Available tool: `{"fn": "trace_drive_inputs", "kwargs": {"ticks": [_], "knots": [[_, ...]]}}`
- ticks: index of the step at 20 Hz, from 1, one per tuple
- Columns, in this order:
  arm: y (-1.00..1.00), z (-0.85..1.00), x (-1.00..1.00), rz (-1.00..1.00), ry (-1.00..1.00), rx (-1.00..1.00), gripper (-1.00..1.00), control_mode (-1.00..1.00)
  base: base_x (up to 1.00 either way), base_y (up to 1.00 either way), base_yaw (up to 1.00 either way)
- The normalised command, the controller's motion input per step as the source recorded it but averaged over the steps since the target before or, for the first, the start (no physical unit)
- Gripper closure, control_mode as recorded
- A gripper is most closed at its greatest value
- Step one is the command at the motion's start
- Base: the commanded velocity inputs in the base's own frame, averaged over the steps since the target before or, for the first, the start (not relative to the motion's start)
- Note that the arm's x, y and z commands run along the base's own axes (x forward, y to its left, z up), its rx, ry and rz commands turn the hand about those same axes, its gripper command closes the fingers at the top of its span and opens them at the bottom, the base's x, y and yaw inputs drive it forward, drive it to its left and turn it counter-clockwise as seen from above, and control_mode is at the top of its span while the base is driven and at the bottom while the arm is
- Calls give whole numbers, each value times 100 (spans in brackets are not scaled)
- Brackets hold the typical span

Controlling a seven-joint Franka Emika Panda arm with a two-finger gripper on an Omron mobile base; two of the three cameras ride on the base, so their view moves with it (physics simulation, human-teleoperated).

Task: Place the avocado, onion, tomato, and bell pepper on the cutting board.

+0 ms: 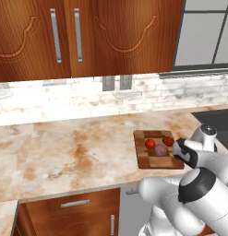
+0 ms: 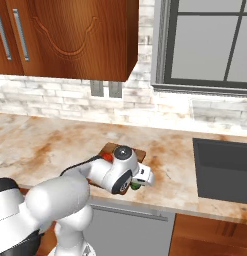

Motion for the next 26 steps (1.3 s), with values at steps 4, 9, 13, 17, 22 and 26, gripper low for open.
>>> {"fn": "trace_drive_inputs", "kwargs": {"ticks": [4,9,13,17,22,26], "knots": [[0,-20,2,0,4,0,-100,-100,0,0,0],[-2,-13,11,0,2,0,-100,-100,0,0,0],[0,0,20,0,0,0,-100,-100,0,0,0],[0,-7,12,0,0,0,100,-100,0,0,0],[-14,-15,0,0,4,3,100,-100,0,0,0],[-19,-11,0,0,3,4,100,-100,0,0,0]]}}
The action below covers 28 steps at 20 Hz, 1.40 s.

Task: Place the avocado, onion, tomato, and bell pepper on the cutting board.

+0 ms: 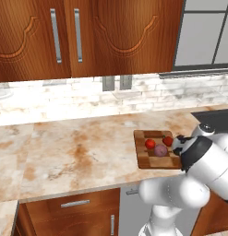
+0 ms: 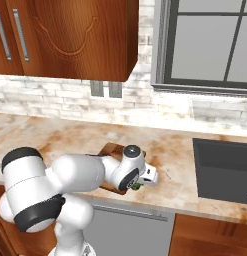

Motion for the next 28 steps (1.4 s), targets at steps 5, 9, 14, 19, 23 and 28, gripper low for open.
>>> {"fn": "trace_drive_inputs", "kwargs": {"ticks": [5,9,14,19,23,28], "knots": [[0,26,-1,0,-1,3,100,-100,0,0,0],[1,54,-10,0,-4,1,100,-100,0,0,0],[24,48,-17,0,-6,0,100,-100,0,0,0],[39,32,-13,0,-2,0,100,-100,0,0,0],[46,9,-5,0,0,0,100,-100,0,0,0],[19,-2,0,0,0,0,100,-100,0,0,0]]}}
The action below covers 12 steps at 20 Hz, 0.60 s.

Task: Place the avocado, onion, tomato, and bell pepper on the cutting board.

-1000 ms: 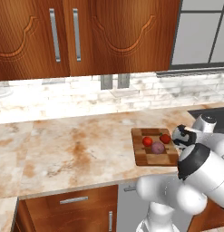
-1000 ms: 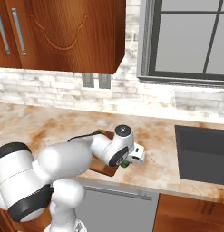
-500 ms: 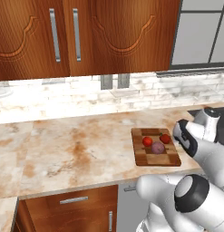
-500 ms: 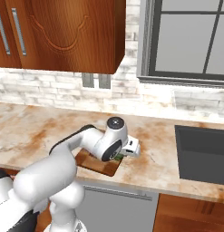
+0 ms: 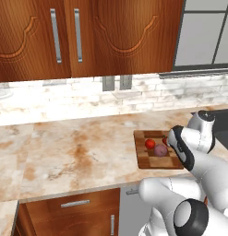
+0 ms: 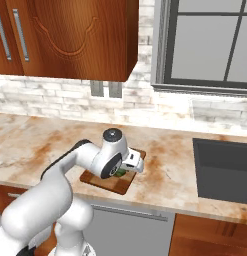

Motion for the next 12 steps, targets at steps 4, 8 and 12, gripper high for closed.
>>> {"fn": "trace_drive_inputs", "kwargs": {"ticks": [4,8,12], "knots": [[-9,-25,0,0,0,0,100,-100,0,0,0],[-1,-21,0,0,0,0,100,-100,0,0,0],[1,-4,-2,0,0,0,100,-100,0,0,0]]}}
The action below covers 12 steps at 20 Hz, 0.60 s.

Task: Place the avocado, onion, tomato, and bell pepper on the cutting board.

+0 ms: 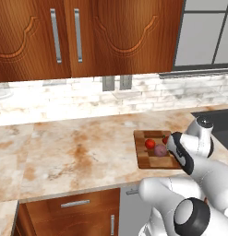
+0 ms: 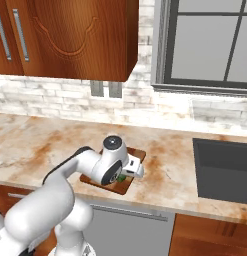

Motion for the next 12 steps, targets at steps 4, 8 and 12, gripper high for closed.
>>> {"fn": "trace_drive_inputs", "kwargs": {"ticks": [4,8,12], "knots": [[0,0,-17,0,0,0,100,-100,0,0,0],[15,0,-12,1,0,0,100,-100,0,0,0],[44,0,-7,6,0,0,100,-100,0,0,0]]}}
